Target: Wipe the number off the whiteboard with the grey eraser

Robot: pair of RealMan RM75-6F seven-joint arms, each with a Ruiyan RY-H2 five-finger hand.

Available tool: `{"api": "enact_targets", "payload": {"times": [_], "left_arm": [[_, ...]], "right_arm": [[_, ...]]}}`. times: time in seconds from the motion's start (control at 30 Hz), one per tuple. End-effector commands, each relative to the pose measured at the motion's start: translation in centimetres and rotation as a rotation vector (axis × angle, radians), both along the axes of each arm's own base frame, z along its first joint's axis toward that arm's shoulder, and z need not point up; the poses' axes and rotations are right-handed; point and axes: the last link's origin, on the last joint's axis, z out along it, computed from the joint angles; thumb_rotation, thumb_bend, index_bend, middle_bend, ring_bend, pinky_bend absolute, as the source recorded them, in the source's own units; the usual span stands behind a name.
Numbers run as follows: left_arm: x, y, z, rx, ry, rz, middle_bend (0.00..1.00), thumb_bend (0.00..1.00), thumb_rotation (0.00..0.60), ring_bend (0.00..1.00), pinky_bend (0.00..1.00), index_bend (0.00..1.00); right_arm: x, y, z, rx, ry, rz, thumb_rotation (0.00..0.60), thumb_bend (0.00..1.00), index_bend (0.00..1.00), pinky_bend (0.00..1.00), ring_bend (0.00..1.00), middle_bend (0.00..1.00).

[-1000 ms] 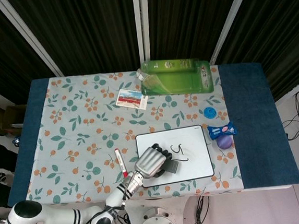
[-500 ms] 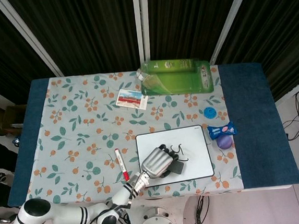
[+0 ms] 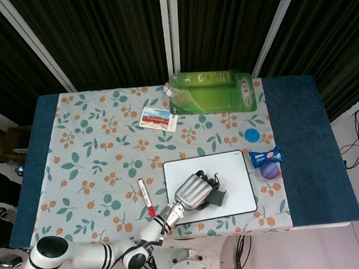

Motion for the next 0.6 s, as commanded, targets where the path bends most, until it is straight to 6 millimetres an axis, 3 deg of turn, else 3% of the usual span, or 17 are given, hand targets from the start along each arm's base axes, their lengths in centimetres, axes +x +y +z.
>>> {"api": "enact_targets", "payload": {"times": [0.03, 0.6], "left_arm": [[0.2, 0.2, -0.2, -0.003, 0.003, -0.001, 0.57, 0.44, 0.6, 0.52, 0.28, 0.57], [1.0, 2.6, -1.1, 0.02, 0.008, 0.015, 0.58, 0.47, 0.6, 0.52, 0.28, 0.58]], "right_arm": [[0.0, 0.0, 0.0, 0.0, 0.0, 0.0, 0.6, 1.0, 0.0, 0.0, 0.0, 0.0], [-0.3, 0.2, 0.7, -0.027, -0.002, -0.016, 0.6, 1.0, 0.0, 0.0, 0.0, 0.0]]}}
